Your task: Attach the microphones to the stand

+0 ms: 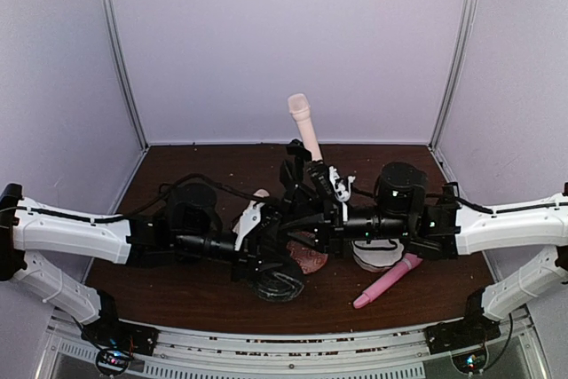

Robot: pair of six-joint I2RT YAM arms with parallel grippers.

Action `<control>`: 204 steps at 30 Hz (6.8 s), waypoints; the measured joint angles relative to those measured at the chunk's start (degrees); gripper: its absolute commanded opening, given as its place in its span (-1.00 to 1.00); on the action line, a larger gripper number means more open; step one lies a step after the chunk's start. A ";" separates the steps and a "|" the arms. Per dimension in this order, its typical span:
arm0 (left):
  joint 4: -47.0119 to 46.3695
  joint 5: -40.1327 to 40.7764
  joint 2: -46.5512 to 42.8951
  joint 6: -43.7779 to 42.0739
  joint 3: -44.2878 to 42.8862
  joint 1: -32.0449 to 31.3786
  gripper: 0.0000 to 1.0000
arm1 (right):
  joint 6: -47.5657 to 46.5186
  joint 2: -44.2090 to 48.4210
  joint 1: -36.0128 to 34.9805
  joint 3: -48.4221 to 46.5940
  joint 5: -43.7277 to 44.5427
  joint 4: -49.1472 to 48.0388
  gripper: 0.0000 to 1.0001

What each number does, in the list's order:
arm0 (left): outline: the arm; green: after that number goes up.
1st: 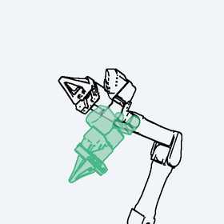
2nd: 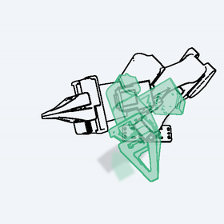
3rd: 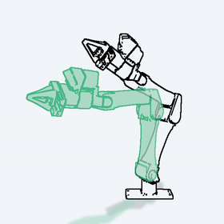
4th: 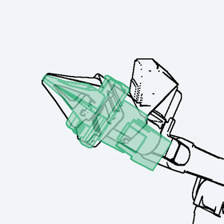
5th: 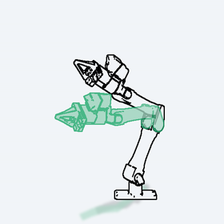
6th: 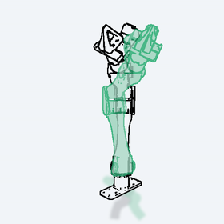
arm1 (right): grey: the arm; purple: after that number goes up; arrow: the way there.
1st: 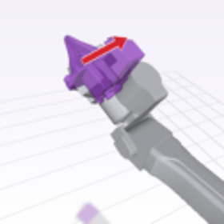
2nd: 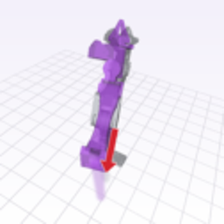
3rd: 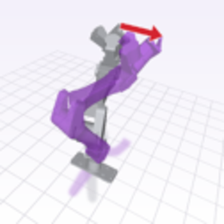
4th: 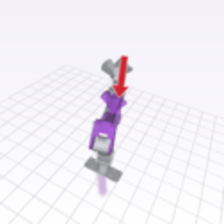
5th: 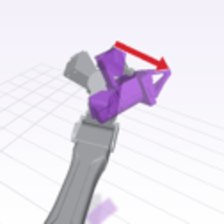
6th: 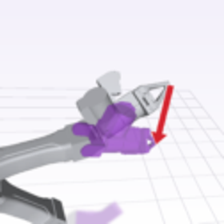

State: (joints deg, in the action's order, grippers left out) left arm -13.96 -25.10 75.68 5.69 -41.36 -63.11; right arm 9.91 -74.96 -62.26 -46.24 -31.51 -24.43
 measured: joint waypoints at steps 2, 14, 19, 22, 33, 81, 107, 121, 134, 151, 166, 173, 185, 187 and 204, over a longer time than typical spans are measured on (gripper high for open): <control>-0.04 6.47 0.00 1.49 -0.02 -0.04 -1.00 | 2.16 0.13 -1.36 -0.37 8.37 1.31 -1.00; -2.99 26.91 0.17 6.75 0.74 -2.60 -1.00 | 12.44 -3.06 -7.39 -5.79 37.81 7.13 -0.09; -4.55 28.72 -1.92 5.92 3.58 -1.75 -1.00 | 10.03 -2.45 -6.71 -6.23 35.63 10.58 0.35; -5.60 27.45 -4.26 4.57 5.77 -1.33 -1.00 | 7.32 -0.63 -5.92 -5.92 32.50 11.91 0.44; -6.99 8.04 -6.91 0.24 7.19 -1.31 -1.00 | -1.20 3.91 -4.59 -3.93 18.38 11.80 0.20; 21.55 37.00 -45.09 5.55 14.82 -1.25 0.31 | 1.92 -23.54 -12.46 -5.14 37.27 -5.31 -1.00; 30.40 52.92 -36.26 12.48 12.68 -1.22 -0.03 | 2.21 -15.50 -12.61 1.27 38.53 -6.67 0.99; 20.63 47.63 -14.38 14.25 12.11 2.10 0.00 | 3.89 -7.63 -12.20 12.02 43.82 -4.81 1.00; 14.53 41.33 0.50 16.22 7.72 8.35 0.13 | 7.08 -5.42 -9.27 14.75 45.86 -4.59 1.00; 19.76 39.23 16.61 19.50 -4.70 15.02 0.04 | 7.02 -5.42 -9.22 15.04 45.53 -5.01 1.00; 26.58 33.22 25.16 17.94 -12.98 18.93 -0.64 | 7.02 -5.42 -9.03 15.56 45.51 -5.25 1.00; 32.22 35.74 20.70 15.91 -13.90 19.04 -1.00 | 6.82 -5.38 -8.98 15.56 45.51 -5.22 1.00; 35.63 39.67 2.91 12.63 -16.52 19.04 -1.00 | 5.25 -3.04 -8.96 14.23 45.51 -1.60 1.00; 35.60 39.56 0.11 12.04 -16.50 19.04 -1.00 | 5.25 -2.23 -8.79 13.92 45.46 -1.33 1.00; 9.18 6.16 -21.86 7.45 -3.98 16.74 -1.00 | -4.24 6.97 -7.67 -1.53 32.70 6.45 0.82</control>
State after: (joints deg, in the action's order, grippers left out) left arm -4.78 -18.94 53.82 13.15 -45.34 -46.37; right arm 5.67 -67.99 -69.93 -47.77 1.19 -17.98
